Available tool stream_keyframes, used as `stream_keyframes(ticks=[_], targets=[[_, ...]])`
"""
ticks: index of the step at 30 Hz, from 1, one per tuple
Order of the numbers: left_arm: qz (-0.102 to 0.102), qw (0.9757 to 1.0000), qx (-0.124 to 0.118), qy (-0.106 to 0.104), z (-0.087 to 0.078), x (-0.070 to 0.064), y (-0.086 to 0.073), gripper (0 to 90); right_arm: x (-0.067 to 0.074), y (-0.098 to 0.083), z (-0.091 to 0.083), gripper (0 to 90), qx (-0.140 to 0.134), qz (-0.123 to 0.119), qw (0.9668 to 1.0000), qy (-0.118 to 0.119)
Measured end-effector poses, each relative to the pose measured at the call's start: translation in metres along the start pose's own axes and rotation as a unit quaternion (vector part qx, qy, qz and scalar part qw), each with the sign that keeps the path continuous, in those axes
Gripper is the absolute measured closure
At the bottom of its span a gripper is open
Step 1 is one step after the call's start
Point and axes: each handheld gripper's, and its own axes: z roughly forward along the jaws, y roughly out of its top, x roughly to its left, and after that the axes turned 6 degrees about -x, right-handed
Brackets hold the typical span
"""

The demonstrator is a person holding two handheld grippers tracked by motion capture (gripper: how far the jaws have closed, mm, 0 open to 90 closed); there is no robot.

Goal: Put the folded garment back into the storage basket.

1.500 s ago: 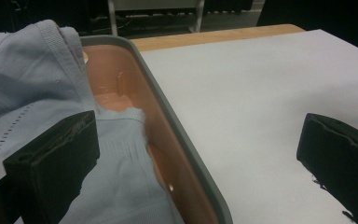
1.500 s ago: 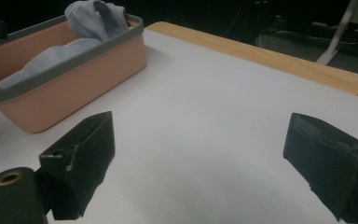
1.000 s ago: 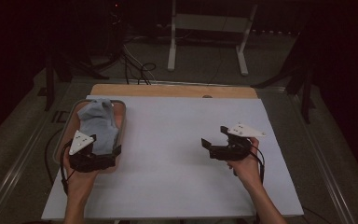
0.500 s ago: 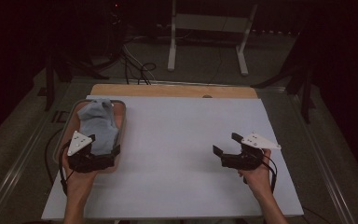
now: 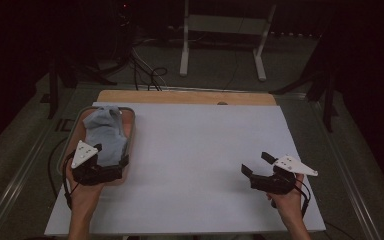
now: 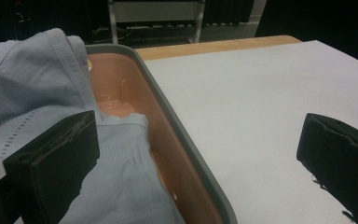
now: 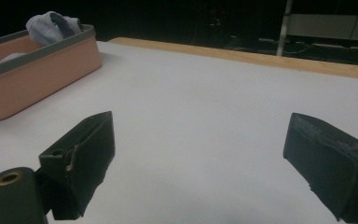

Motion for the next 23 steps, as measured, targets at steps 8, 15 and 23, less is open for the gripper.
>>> stream_keyframes(ticks=[8,15,23], targets=[[0.002,1.0,-0.002,-0.001,0.0003,-0.0004,-0.0006,0.3,-0.0057,-0.0064,-0.0075,9.2,-0.004,-0.004,1.0,-0.003],[-0.002,0.9999,-0.012,0.002,-0.0027,0.0021,0.0014,0.3,-0.0066,-0.0083,-0.0097,9.2,-0.009,-0.003,1.0,-0.002],[-0.005,0.9998,-0.013,0.011,-0.0035,0.0033,0.0009,0.3,-0.0054,-0.0108,-0.0069,9.2,-0.004,-0.012,0.9999,0.001]])
